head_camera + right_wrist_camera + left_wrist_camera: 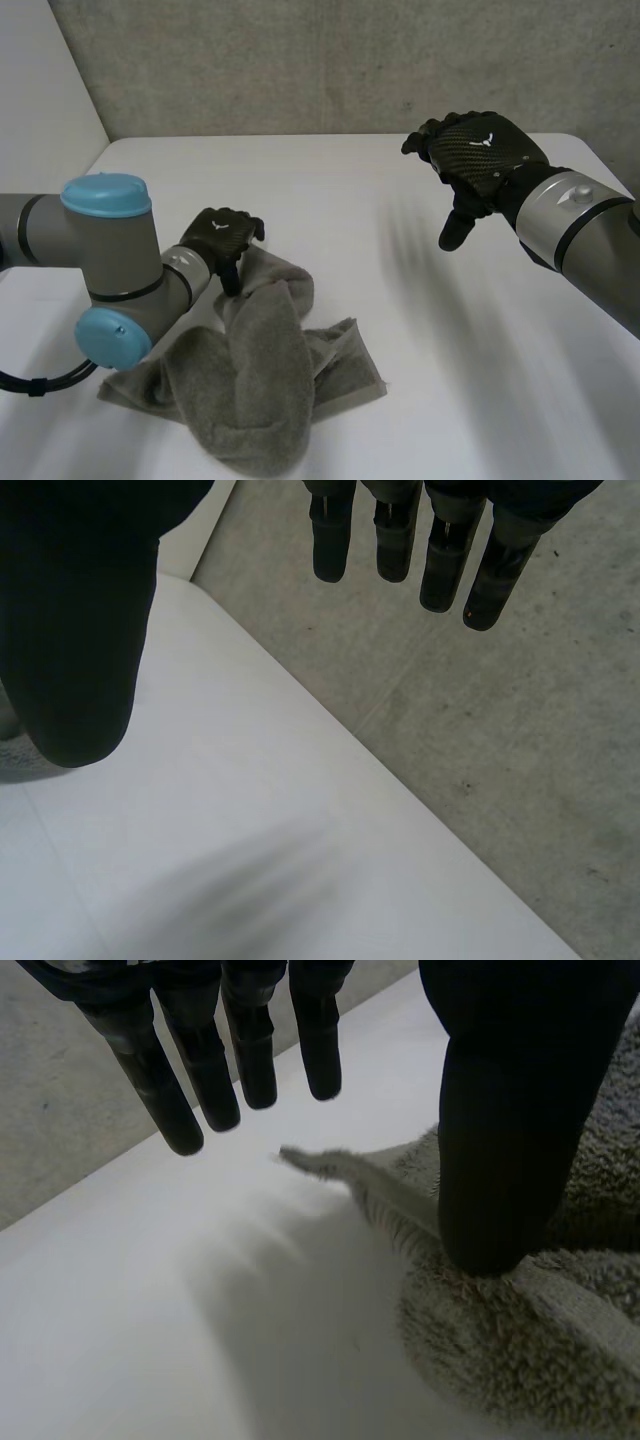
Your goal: Fold the towel.
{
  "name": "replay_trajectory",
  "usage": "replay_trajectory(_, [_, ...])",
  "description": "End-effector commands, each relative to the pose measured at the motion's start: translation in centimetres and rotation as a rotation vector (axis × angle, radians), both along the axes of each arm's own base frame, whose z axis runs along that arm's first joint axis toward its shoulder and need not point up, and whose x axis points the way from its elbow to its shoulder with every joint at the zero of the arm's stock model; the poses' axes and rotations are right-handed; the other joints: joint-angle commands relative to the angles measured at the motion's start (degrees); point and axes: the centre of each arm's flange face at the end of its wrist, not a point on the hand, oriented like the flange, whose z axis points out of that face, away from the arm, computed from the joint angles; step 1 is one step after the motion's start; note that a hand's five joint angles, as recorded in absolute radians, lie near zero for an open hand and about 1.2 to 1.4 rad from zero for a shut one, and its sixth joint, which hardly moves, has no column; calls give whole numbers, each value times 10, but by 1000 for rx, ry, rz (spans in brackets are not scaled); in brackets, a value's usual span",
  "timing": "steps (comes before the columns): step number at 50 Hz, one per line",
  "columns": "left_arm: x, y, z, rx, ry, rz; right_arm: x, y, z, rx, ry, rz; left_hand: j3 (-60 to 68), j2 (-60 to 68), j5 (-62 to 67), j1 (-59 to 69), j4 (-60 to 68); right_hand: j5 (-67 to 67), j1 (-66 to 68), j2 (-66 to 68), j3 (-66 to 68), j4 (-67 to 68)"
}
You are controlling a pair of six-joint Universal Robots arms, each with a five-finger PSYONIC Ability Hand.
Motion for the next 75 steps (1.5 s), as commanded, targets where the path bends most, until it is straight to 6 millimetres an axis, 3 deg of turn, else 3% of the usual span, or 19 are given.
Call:
replay_trajectory(1, [0, 0, -4, -4, -16, -19, 0, -1, -3, 6, 4, 0, 88, 87, 88, 86, 88, -30, -20, -31, -22, -34])
replay_trajectory(17, [0, 0, -15, 27, -32, -23, 4, 3, -6, 3, 22, 17, 91, 90, 91, 89, 91, -30, -20, -31, -22, -34])
replay_trajectory(22, [0, 1, -17, 38, -37, -24, 5, 4, -7, 1, 30, 22, 223, 221, 222, 221, 222, -30, -20, -31, -22, -34])
replay_trajectory(27, [1, 2, -18, 45, -41, -19, 6, 3, -9, 5, 33, 24, 552, 550, 551, 549, 551, -30, -20, -31, -22, -34])
replay_trajectory(36, [3, 3, -13, 46, -47, -5, 7, 1, -12, 20, 39, 24, 552, 551, 552, 550, 552, -30, -20, -31, -22, -34])
replay_trajectory(41, [9, 2, 17, -10, -40, 46, 10, 6, -30, 125, 63, 42, 552, 551, 552, 550, 552, 8, 18, 7, 16, 4])
replay_trajectory(43, [12, 3, 34, -50, -29, 71, 23, 26, -51, 266, 87, 106, 552, 551, 552, 550, 552, 8, 18, 7, 16, 4])
replay_trajectory(49, [13, 5, 40, -64, -23, 72, 46, 58, -93, 522, 97, 225, 552, 551, 552, 550, 552, -17, -7, -19, -9, -22])
replay_trajectory(50, [13, 6, 38, -59, -27, 71, 47, 58, -93, 522, 97, 225, 296, 295, 296, 294, 296, -17, -7, -19, -9, -22])
replay_trajectory(51, [13, 6, 38, -59, -27, 71, 51, 58, -99, 553, 67, 231, 293, 292, 293, 291, 293, -15, -6, -17, -7, -20])
replay_trajectory(52, [14, 6, 35, -48, -35, 71, 58, 61, -104, 574, 27, 242, 55, 54, 55, 53, 55, -9, 1, -10, -1, -13])
replay_trajectory(62, [29, 0, 17, -57, -170, 32, 81, 70, -128, 640, -120, 266, -28, -29, -28, -30, -28, 25, 35, 23, 33, 20])
replay_trajectory(65, [33, -2, 11, -56, -188, 1, 87, 77, -138, 694, -149, 260, -30, -31, -30, -32, -30, 116, 126, 114, 124, 111])
replay_trajectory(67, [33, -3, 10, -53, -179, -15, 92, 79, -148, 729, -186, 239, -30, -31, -30, -32, -30, 358, 368, 357, 366, 354])
replay_trajectory(68, [32, -3, 10, -52, -171, -30, 92, 79, -148, 729, -186, 239, -30, -31, -30, -32, -30, 360, 369, 358, 368, 355])
replay_trajectory(69, [31, -3, 9, -49, -162, -50, 94, 77, -150, 720, -205, 227, -30, -31, -30, -32, -30, 554, 564, 553, 563, 550])
replay_trajectory(71, [29, -2, 8, -46, -155, -68, 94, 72, -148, 689, -221, 202, -30, -31, -30, -32, -30, 669, 679, 668, 677, 665])
replay_trajectory(73, [28, -1, 6, -40, -149, -85, 92, 66, -143, 648, -234, 171, -30, -31, -30, -32, -30, 670, 680, 669, 678, 666])
replay_trajectory(75, [27, 1, 4, -34, -144, -100, 91, 59, -121, 569, -265, 153, -30, -31, -30, -32, -30, 670, 680, 669, 678, 666])
